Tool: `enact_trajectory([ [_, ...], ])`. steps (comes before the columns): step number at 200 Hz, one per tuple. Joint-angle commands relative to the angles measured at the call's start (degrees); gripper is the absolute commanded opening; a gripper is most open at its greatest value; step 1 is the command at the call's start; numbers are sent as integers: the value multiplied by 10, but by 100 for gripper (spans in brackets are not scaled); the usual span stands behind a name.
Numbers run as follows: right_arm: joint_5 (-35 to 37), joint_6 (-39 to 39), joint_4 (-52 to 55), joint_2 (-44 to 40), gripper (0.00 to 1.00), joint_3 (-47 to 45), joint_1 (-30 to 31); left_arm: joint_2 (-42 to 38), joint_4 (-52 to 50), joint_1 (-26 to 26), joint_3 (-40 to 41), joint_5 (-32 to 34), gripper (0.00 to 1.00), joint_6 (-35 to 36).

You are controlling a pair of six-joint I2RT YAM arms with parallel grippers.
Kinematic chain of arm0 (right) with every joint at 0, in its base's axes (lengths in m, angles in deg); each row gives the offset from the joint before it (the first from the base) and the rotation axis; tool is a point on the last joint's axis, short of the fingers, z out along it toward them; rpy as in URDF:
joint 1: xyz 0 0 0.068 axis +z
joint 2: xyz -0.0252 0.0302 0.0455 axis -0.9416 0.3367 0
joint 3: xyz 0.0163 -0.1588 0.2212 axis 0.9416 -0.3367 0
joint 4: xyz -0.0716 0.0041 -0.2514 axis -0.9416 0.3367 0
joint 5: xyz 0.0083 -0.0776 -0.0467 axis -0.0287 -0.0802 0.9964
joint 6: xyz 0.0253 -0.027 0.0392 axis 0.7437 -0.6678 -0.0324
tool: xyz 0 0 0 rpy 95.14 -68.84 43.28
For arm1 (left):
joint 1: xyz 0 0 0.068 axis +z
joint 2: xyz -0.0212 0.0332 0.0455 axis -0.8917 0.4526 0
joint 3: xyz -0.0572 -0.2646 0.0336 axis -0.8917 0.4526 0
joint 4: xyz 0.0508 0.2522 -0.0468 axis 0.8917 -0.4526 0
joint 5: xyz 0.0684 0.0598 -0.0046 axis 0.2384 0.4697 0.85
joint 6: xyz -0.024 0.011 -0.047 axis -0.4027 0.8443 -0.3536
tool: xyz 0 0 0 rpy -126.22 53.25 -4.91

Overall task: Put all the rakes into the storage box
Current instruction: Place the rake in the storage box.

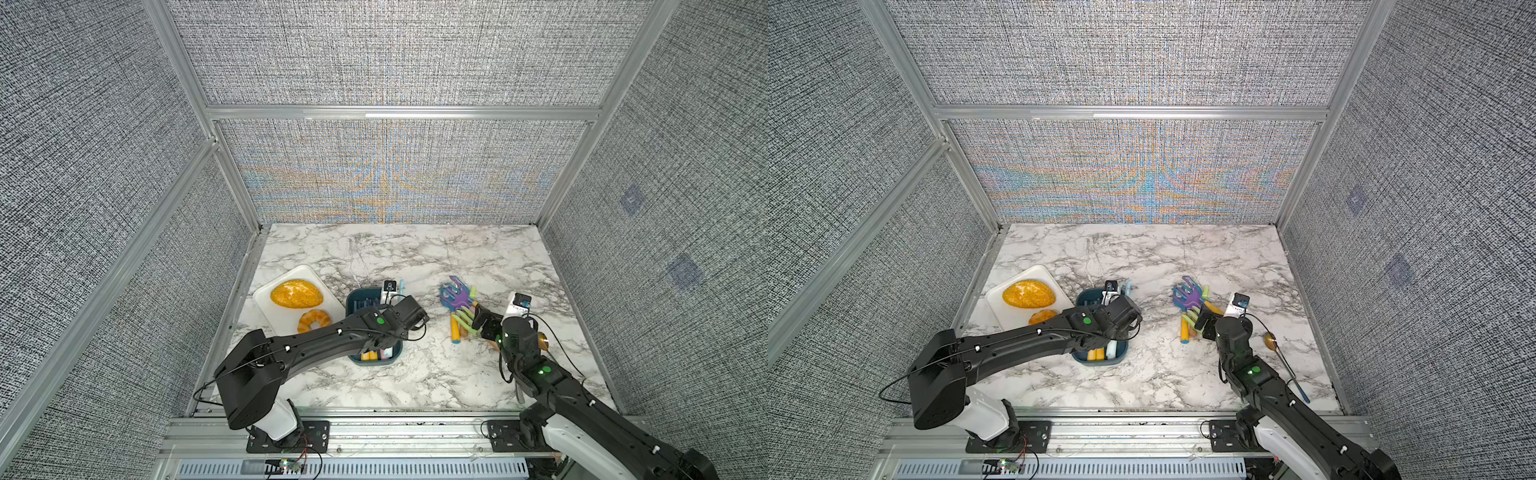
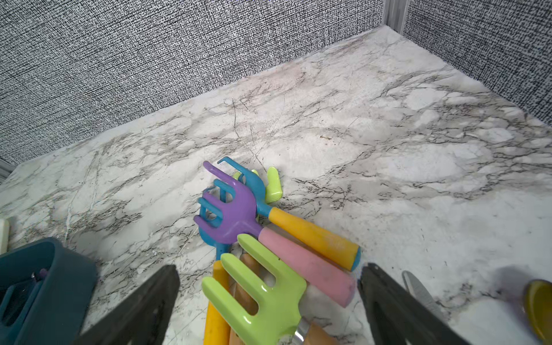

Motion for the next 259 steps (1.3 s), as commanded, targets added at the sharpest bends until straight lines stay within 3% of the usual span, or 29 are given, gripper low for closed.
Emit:
enact_trajectory([
  [1, -4, 3, -15, 3, 99, 7, 0, 17, -5, 6, -7, 16, 0, -21],
  [110, -7, 1, -10, 6, 99, 13, 0, 88, 31, 39, -9, -51, 1, -61],
  [172, -36, -20, -11, 22, 99, 23, 1, 58, 41, 46, 1, -74, 58, -54],
  [207, -72, -44, -17, 46, 99, 31, 0, 9, 39, 48, 5, -73, 73, -13],
  [259, -95, -60, 18, 84, 98, 74, -2, -73, -3, 70, 0, -19, 99, 121],
])
